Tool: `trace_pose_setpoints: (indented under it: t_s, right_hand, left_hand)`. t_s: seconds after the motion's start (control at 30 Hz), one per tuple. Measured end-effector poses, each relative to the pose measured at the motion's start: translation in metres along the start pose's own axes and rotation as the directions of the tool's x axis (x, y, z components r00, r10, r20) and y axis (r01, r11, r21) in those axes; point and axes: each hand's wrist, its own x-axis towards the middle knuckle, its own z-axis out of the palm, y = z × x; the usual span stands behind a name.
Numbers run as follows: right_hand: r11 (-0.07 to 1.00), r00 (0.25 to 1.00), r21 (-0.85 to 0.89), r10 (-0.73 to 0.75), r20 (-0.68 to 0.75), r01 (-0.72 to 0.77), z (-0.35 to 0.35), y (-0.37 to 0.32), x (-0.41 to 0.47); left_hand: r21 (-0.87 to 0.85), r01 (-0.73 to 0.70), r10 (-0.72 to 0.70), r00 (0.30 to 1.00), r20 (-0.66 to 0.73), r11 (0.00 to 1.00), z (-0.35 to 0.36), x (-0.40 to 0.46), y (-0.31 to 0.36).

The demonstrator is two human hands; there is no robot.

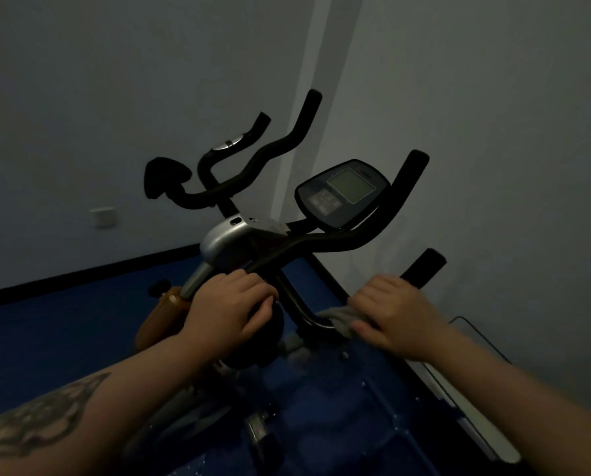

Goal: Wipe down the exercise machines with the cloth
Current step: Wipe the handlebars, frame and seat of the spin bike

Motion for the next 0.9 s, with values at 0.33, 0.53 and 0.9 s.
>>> trace_pose_setpoints:
  t_s: [0.33,0.53,0.9]
  right_hand:
    - [0.859,0.768,0.212,0.512,-0.385,-0.467,0.037,-0.094,0.019]
    - [0.978,0.954,0.075,0.205,-0.220,-0.193,0.001,0.003,-0.008]
    - [0.968,0.959,-0.017,0.247,-0.138,-0.252,0.011,-0.035,0.011]
  left_hand:
    - [-0.013,0.057,-0.056,0.998,0.007,0.998,0.001,-0.003,0.002]
    - [-0.020,0.050,-0.050,0.999,0.007,0.999,0.001,-0.004,0.001]
    - [-0.053,0.025,-0.024,1.000,0.006,0.998,0.003,-0.004,-0.004]
